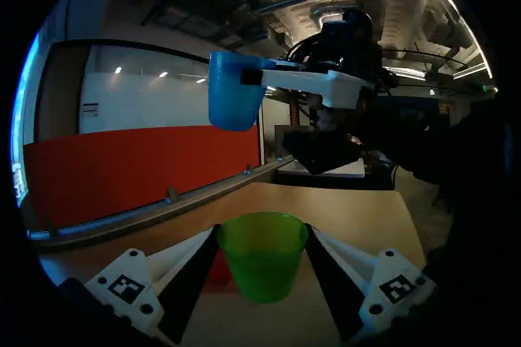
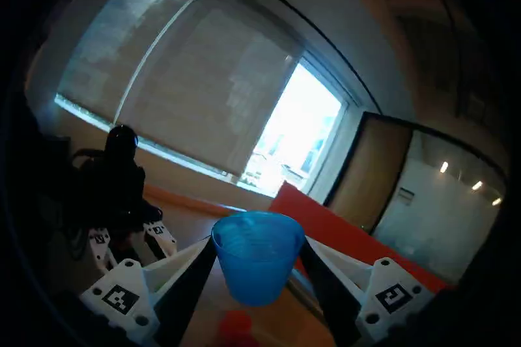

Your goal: Pour water

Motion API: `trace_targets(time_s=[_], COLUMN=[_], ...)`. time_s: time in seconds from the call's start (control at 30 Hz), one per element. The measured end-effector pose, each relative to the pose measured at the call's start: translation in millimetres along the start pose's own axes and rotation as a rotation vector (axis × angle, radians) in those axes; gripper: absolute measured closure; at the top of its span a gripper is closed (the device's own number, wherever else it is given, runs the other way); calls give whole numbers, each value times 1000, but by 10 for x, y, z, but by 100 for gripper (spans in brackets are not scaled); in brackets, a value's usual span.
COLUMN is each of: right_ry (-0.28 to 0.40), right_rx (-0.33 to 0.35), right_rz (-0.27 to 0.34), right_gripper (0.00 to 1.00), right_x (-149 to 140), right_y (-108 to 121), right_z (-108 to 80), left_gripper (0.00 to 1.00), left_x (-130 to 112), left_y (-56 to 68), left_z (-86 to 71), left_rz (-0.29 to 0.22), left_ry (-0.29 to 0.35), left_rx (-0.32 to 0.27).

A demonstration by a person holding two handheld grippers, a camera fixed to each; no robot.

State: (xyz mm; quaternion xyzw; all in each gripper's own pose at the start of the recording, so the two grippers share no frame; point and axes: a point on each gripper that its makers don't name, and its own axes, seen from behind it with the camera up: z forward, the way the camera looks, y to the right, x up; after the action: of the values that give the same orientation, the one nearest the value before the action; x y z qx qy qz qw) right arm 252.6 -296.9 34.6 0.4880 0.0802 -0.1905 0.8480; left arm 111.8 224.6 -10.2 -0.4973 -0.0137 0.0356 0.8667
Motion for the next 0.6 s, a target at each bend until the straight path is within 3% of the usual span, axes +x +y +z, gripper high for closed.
trace_targets(time_s=[0.3, 0.4, 0.6], right_ry=[20, 35, 12], right_rx=[11, 10, -14], right_rz=[240, 285, 280], right_gripper=[10, 10, 10], right_x=[-20, -6, -77], right_y=[20, 59, 93], right_z=[-29, -53, -84], left_gripper=[10, 10, 10], left_x=[11, 10, -7], left_y=[-12, -18, -49], left_z=[-4, -7, -1], left_rz=[4, 2, 9], left_ry=[0, -1, -11], left_rx=[6, 6, 13])
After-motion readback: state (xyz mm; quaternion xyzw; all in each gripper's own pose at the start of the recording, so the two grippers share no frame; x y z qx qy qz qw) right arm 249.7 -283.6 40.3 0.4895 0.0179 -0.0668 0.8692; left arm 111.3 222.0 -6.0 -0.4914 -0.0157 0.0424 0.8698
